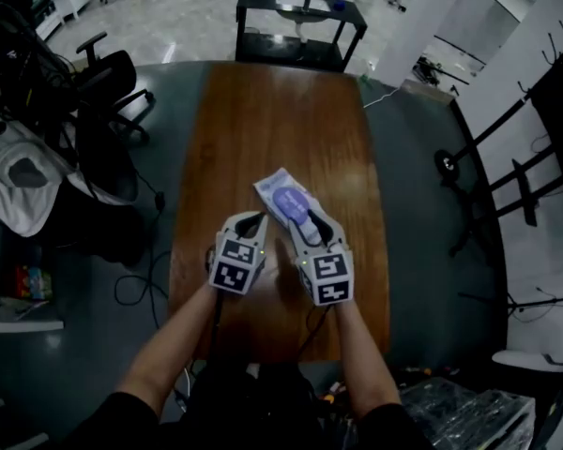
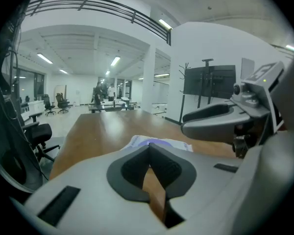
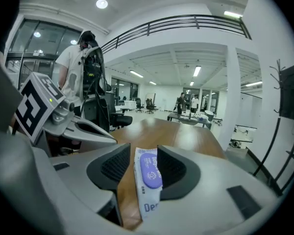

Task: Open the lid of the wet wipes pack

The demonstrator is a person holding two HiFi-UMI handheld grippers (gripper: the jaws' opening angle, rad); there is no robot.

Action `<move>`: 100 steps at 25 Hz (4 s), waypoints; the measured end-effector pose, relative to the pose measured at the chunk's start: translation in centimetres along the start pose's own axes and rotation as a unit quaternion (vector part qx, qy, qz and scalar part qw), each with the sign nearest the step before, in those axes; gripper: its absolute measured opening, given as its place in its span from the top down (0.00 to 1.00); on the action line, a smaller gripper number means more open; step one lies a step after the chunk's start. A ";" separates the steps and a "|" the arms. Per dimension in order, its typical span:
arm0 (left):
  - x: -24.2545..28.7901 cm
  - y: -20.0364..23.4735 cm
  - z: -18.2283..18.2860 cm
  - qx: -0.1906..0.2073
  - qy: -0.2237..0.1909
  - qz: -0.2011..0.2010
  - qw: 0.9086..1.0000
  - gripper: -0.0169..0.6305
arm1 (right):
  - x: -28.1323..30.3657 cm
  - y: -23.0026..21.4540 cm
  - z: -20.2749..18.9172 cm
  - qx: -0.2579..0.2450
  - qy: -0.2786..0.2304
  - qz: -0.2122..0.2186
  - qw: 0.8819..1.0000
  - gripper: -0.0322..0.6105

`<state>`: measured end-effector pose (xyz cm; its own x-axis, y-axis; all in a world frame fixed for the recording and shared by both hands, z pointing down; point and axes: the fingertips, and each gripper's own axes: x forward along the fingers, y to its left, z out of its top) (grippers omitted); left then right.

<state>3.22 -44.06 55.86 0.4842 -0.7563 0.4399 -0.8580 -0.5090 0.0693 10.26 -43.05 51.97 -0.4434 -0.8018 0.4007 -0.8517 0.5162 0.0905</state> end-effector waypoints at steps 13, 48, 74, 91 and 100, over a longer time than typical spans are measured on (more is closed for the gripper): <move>10.3 3.5 -1.6 0.028 0.102 0.027 0.994 0.96 | 9.3 -2.8 -5.5 -0.100 0.096 0.042 0.989 0.53; 11.8 3.6 -4.7 0.012 0.169 -0.002 0.986 0.96 | 7.8 -5.3 -2.9 0.059 0.079 0.139 0.985 0.65; 10.6 4.3 -4.8 -0.001 0.176 0.027 0.984 0.96 | 10.1 -16.3 -3.0 0.045 0.019 -0.054 0.997 0.83; -2.9 -0.5 5.8 -0.023 -0.015 -0.022 0.999 0.96 | -4.4 -6.5 6.3 0.093 -0.102 -0.012 0.990 0.94; -11.2 -4.9 7.5 -0.005 -0.061 -0.062 0.996 0.96 | -12.1 1.0 8.5 0.090 -0.145 0.002 0.985 0.94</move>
<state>3.26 -36.23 43.91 0.6029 -0.7330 0.3151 -0.7921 -0.5973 0.1258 12.41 -35.38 39.48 -0.4857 -0.8656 0.1216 -0.8740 0.4785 -0.0846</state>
